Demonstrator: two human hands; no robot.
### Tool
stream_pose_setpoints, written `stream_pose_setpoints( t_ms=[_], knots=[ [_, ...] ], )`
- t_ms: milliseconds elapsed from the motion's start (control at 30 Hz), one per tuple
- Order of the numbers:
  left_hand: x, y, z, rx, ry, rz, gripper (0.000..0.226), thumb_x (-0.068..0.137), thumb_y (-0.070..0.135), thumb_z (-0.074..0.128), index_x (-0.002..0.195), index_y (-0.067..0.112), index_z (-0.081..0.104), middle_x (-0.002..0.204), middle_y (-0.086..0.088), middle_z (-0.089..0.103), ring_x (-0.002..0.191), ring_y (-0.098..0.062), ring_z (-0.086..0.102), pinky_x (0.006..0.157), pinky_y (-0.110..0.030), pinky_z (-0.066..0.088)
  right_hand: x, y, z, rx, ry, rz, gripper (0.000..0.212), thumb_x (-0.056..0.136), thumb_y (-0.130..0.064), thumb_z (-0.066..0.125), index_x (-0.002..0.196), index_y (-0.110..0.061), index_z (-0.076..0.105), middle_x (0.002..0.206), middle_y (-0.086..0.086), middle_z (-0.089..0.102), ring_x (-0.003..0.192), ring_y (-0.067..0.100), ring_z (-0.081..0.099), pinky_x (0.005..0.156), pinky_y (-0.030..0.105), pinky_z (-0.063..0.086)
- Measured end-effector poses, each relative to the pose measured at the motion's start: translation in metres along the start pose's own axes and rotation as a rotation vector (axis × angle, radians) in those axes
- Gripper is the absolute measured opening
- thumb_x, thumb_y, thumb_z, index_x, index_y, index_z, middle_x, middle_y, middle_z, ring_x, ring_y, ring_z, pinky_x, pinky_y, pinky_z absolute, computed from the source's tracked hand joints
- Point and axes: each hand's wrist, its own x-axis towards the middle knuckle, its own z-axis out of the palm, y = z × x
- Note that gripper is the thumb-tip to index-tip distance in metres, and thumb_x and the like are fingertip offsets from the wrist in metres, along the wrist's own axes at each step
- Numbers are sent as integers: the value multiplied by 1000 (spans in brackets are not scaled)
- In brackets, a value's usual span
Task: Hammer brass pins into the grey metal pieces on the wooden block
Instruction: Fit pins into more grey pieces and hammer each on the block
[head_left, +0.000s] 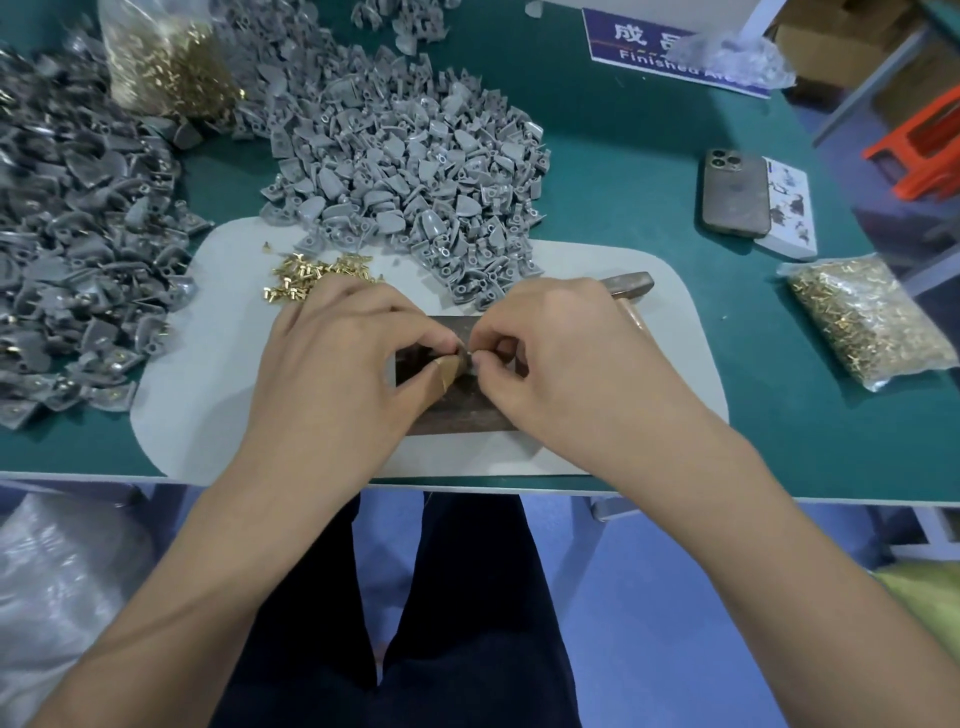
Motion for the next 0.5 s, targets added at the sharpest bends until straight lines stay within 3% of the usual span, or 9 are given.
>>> stream_pose_setpoints(
  t_ms=[100, 300, 500],
  knots=[
    [0, -2, 2, -1, -3, 12, 11, 79, 36, 77, 90, 35, 76, 88, 16, 65, 99, -19, 54, 85, -51, 46, 1, -2, -1, -18, -12, -18, 14, 89, -19, 61, 81, -17, 73, 78, 2, 60, 79, 24, 56, 75, 41, 47],
    [1, -1, 3, -23, -3, 11, 10, 81, 37, 76, 92, 36, 77, 87, 15, 64, 96, -18, 53, 84, -51, 46, 5, 7, -7, 119, -15, 1, 14, 85, -14, 71, 77, -21, 79, 65, -3, 63, 64, 15, 51, 60, 16, 34],
    [2, 1, 4, 1, -7, 11, 12, 81, 35, 78, 93, 37, 77, 85, 15, 62, 94, -16, 52, 82, -45, 45, 0, 8, 1, 90, 54, 0, 13, 83, -11, 72, 74, -20, 77, 66, -1, 66, 65, 21, 55, 66, 34, 41]
  ],
)
